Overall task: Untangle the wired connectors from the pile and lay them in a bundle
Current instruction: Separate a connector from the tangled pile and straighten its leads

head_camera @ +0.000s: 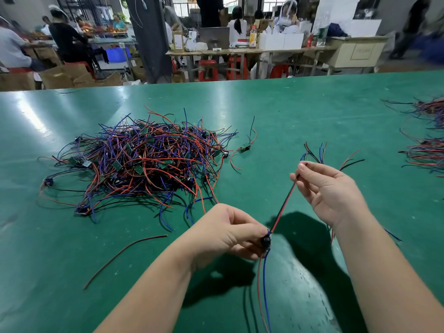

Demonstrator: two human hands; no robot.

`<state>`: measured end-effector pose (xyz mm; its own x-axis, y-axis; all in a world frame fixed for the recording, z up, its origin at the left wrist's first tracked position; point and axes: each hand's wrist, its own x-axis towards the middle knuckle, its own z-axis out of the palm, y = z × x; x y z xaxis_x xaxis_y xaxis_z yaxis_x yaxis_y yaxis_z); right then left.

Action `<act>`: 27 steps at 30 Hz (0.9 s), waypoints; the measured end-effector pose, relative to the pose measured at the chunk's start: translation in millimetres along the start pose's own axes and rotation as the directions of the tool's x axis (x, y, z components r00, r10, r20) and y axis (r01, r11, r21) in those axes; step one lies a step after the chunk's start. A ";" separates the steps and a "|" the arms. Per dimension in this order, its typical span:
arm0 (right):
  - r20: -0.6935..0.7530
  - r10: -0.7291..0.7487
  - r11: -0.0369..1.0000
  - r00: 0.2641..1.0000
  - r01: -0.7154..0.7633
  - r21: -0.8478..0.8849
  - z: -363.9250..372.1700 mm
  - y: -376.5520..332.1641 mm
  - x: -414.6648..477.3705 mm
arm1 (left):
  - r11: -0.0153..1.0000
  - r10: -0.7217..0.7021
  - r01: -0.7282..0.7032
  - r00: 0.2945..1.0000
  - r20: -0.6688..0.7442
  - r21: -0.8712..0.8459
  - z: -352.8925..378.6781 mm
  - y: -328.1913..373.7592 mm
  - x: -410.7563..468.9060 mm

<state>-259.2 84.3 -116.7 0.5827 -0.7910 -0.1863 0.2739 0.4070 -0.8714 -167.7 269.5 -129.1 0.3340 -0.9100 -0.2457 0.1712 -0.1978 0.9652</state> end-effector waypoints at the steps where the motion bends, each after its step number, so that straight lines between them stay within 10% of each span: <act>1: -0.014 -0.005 1.000 1.000 0.005 -0.022 -0.9 -0.3 -0.6 | 1.000 -0.006 0.006 1.000 0.008 0.011 -0.9 -0.3 -0.5; 13: -0.040 -0.229 0.753 0.973 0.151 -0.640 -2.4 18.3 7.4 | 0.998 -0.066 0.066 0.977 -0.203 -0.007 -12.8 -5.4 5.2; 18: 0.424 0.016 0.641 0.906 0.316 -0.700 4.7 21.7 -10.7 | 0.996 -0.028 -0.005 0.929 -0.368 -0.088 -7.9 -11.5 14.6; 21: 0.566 0.094 0.384 0.819 0.495 -0.780 13.7 30.9 -17.5 | 0.999 -0.020 0.007 0.930 -0.366 -0.038 -1.4 -16.4 18.0; 27: 0.344 -0.155 0.140 0.926 0.365 -0.921 9.1 39.9 0.8 | 0.993 0.068 -0.017 0.891 -0.448 0.117 5.2 -13.7 16.9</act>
<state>-240.8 104.1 -147.4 0.7604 -0.6387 0.1180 -0.4536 -0.6522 -0.6074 -169.2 254.9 -146.0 0.7248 -0.6610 -0.1941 0.0564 -0.2238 0.9730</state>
